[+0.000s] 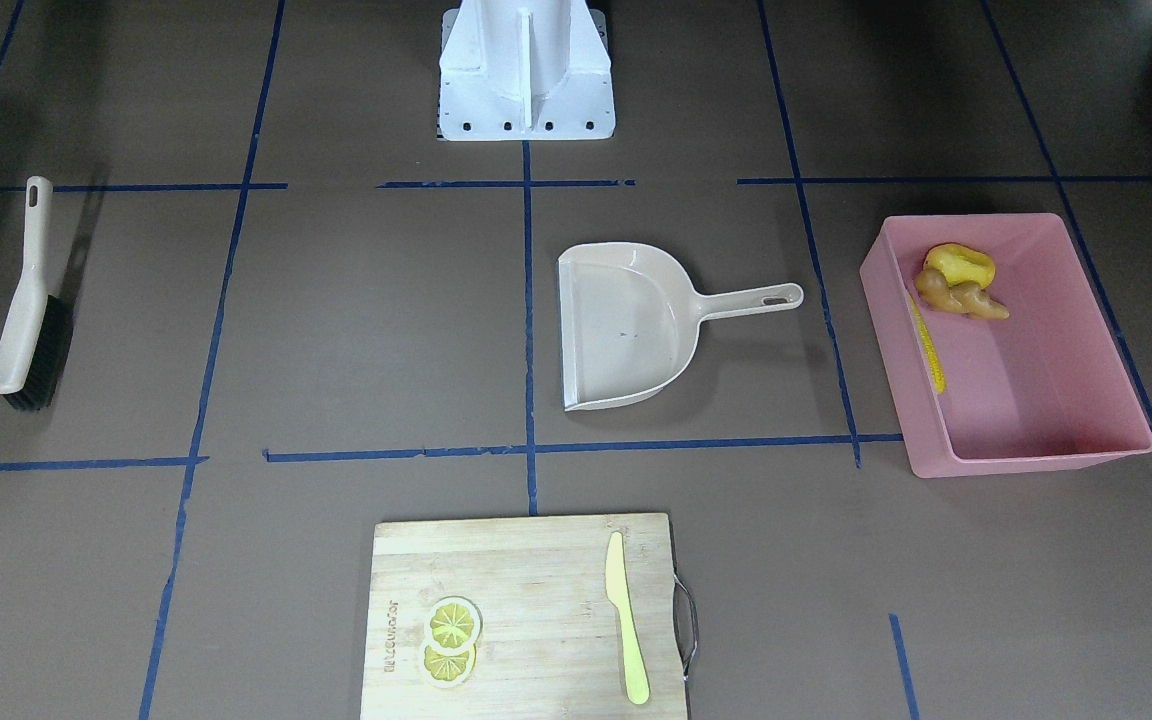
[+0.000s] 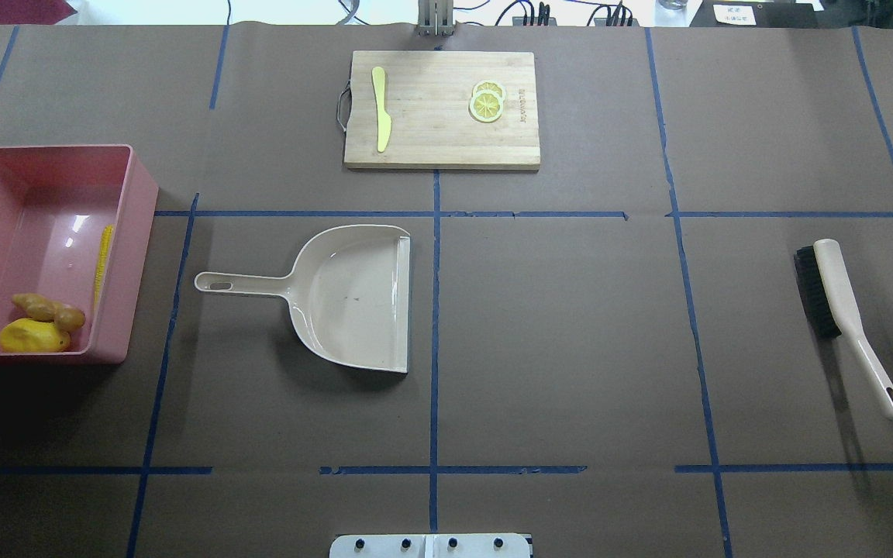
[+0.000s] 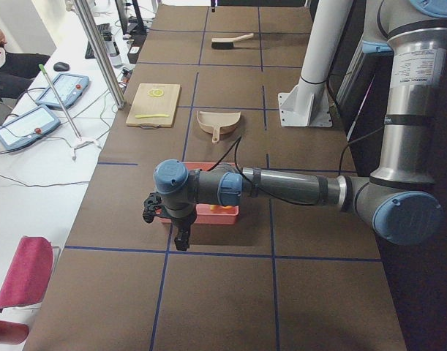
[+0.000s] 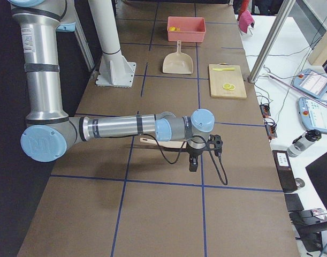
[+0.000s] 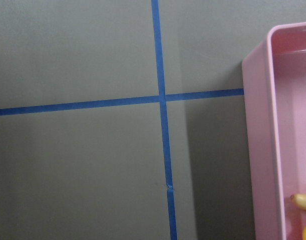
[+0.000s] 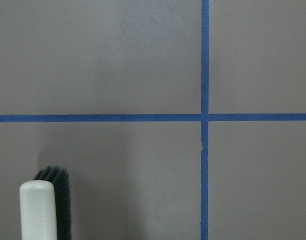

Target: Sweep and dump trash into bin

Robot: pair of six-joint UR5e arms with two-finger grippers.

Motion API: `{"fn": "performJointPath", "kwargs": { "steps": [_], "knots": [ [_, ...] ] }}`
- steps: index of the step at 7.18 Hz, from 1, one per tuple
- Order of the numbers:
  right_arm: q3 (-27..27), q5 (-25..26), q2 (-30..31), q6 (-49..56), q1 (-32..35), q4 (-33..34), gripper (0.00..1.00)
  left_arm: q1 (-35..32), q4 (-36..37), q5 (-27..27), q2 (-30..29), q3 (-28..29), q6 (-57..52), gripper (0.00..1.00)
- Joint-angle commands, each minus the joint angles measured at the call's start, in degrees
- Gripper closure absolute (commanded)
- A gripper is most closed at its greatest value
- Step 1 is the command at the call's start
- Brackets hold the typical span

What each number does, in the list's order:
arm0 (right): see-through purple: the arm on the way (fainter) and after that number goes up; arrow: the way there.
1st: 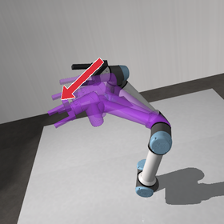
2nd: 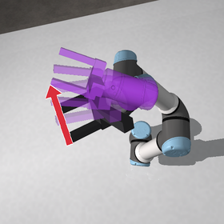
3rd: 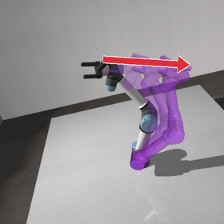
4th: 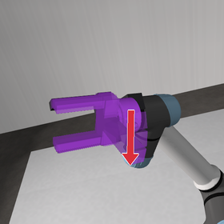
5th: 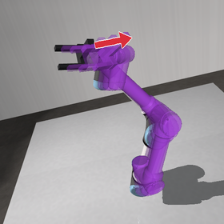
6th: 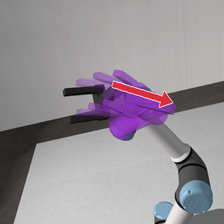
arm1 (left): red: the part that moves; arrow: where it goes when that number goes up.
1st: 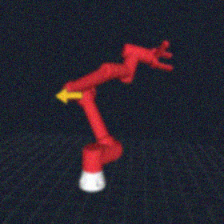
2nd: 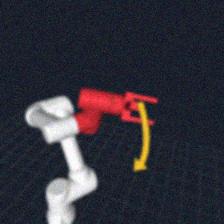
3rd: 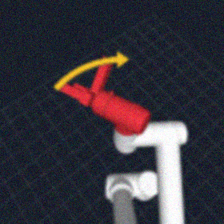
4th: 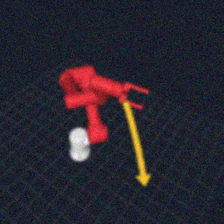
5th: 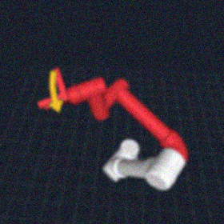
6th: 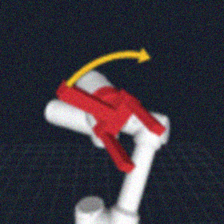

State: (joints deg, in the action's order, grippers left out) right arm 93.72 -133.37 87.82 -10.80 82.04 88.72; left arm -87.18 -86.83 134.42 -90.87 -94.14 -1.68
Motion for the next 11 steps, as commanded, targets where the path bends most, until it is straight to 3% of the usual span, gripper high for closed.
{"fn": "performJointPath", "kwargs": {
  "steps": [1,11],
  "knots": [
    [0.14,-0.05,-0.02,0.26,-0.48,-0.12,0.00,0.08,-0.01,-0.13,-0.18,-0.25,0.01,0.00],
    [1.29,-2.77,-0.11,-0.01,-0.39,-0.12,0.00,1.65,-0.88,0.05,0.08,-1.05,0.01,0.00]
  ]
}}
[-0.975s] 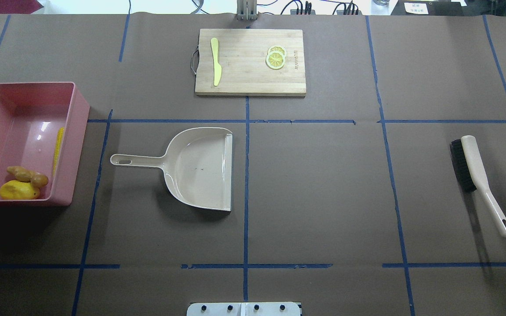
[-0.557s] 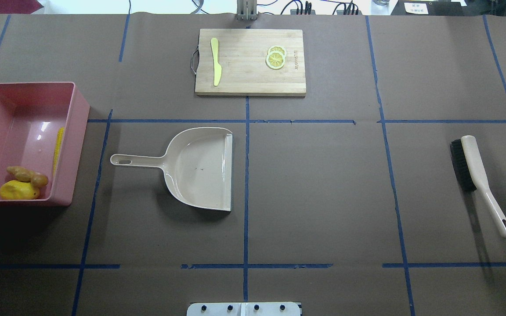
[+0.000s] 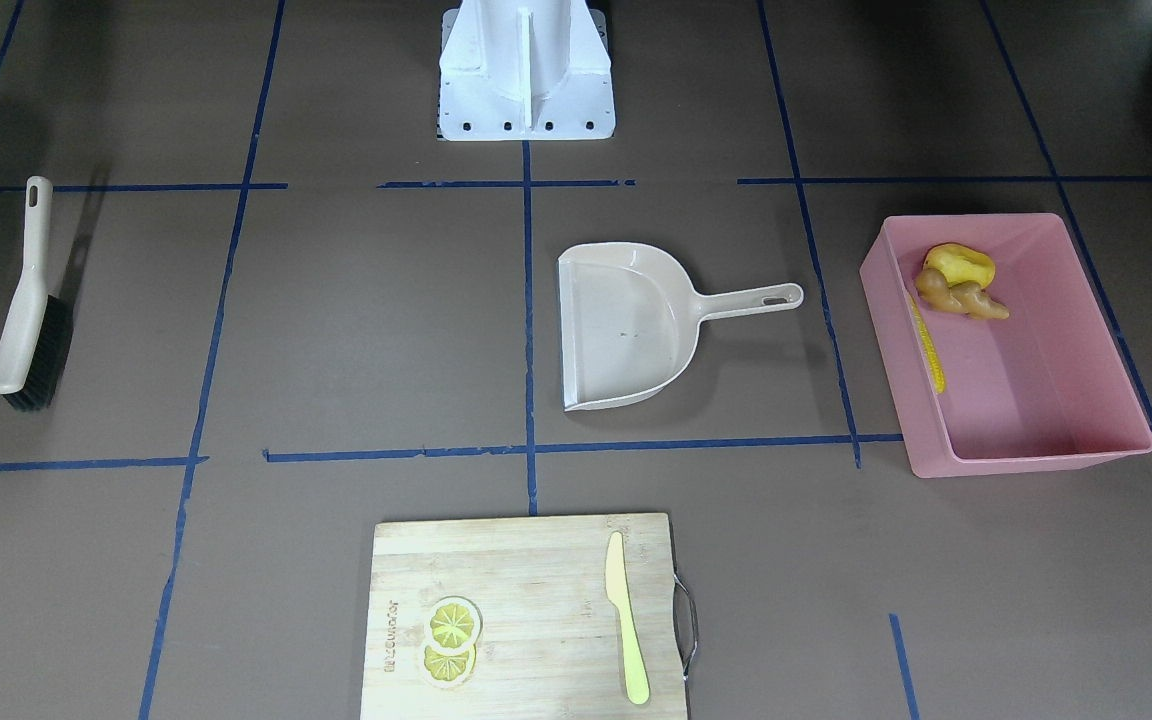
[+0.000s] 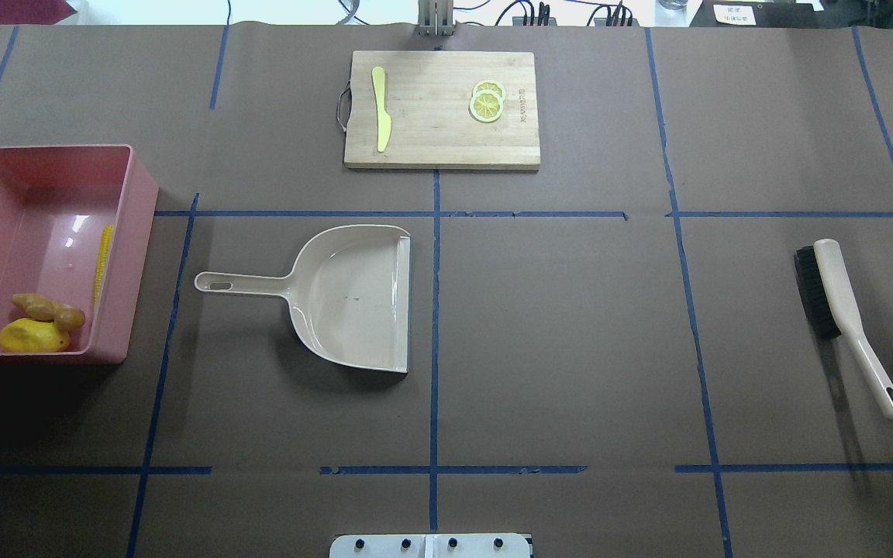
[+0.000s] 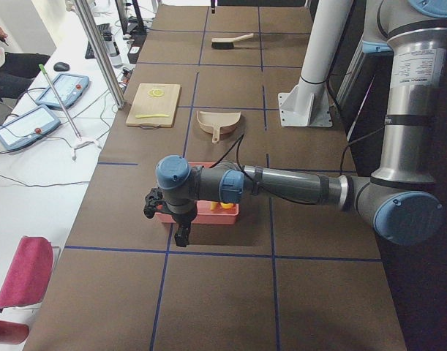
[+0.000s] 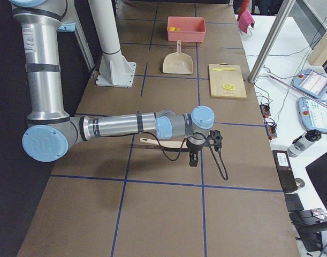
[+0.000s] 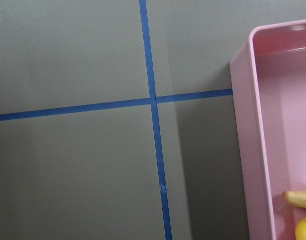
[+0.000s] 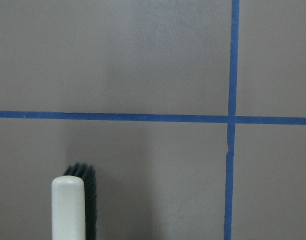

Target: Sweep and dump trash into bin

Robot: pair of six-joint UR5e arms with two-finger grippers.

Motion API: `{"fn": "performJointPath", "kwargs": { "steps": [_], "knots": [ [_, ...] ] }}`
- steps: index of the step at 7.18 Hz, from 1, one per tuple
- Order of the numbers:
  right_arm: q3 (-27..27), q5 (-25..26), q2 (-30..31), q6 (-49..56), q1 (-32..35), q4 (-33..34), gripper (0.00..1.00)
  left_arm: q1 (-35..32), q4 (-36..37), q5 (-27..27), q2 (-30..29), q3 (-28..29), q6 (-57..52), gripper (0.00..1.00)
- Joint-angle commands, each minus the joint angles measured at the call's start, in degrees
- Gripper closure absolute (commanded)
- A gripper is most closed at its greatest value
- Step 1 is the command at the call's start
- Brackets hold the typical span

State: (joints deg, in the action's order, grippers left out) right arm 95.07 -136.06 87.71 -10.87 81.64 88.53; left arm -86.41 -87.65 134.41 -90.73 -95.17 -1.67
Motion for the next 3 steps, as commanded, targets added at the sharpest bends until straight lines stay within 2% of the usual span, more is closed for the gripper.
{"fn": "performJointPath", "kwargs": {
  "steps": [1,2,3],
  "knots": [
    [-0.50,-0.96,0.09,0.15,0.01,0.07,0.00,0.89,-0.07,0.06,-0.59,-0.45,0.00,0.00],
    [-0.33,-1.23,0.09,0.15,0.01,0.07,0.00,0.89,0.02,0.06,-2.16,-1.41,0.00,0.00],
    [-0.32,-1.14,0.18,0.06,0.01,0.07,0.00,0.89,0.02,0.06,-2.61,-5.60,0.00,0.00]
  ]
}}
